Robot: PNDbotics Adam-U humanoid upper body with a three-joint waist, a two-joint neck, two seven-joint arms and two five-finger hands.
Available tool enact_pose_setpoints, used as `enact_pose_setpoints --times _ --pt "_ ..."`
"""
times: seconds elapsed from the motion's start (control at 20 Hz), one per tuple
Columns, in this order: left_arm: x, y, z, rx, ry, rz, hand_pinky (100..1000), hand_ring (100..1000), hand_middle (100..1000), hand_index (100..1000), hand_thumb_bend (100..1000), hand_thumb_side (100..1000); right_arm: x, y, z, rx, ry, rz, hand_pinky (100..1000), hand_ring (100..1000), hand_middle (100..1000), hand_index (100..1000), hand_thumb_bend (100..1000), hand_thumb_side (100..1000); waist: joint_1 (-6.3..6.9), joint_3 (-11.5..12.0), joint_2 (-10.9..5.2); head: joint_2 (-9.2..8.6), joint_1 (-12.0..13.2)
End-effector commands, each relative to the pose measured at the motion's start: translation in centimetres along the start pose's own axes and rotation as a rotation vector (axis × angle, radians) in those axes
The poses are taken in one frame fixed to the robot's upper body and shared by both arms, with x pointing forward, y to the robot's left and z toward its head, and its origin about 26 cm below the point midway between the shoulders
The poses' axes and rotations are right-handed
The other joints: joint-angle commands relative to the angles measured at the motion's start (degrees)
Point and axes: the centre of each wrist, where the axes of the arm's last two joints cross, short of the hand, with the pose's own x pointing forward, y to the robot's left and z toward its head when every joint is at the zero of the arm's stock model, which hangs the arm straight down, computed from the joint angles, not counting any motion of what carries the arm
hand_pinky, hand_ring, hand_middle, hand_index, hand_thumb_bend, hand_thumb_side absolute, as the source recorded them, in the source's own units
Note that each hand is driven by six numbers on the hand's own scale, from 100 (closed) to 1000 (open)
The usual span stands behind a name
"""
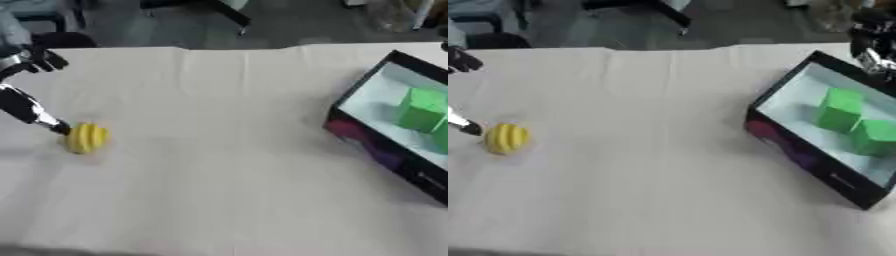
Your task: Pick up the objects with one hand, pass them to the other hand, and then place them into the box on the other side of the table.
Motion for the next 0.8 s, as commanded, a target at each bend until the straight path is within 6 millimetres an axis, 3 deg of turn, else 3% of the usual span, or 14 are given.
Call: enact_pose_setpoints --times 0.05,0.1,0.25,0.8 --pt "-0.7 2.3 1.6 -0.018 0.031 -0.031 867 843 775 858 953 205 1.2 -1.4 -0.1 0.001 -0.011 0.029 1000 1000 1000 1000 100 492 -0.12 0.06 -2.21 -0.88 0.28" --pt "-0.7 2.3 1.6 -0.023 0.033 -0.032 863 841 780 853 900 156 1.2 -1.4 -0.1 0.001 -0.009 0.029 1000 1000 1000 1000 100 486 -0.09 0.03 -2.19 -0.94 0.33" --pt "-1.1 2.1 0.8 -0.067 0.073 -0.019 858 838 779 848 867 143 1.0 -1.4 -0.1 0.0 0.011 0.032 1000 1000 1000 1000 100 486 0.09 -0.22 -2.15 -1.22 0.49" --pt "-1.7 0.5 -2.4 -0.08 0.147 0.021 831 814 764 831 814 179 0.7 -1.1 -0.1 -0.005 0.033 0.026 1000 1000 1000 1000 100 480 -0.04 -0.52 -2.17 -0.86 0.04"
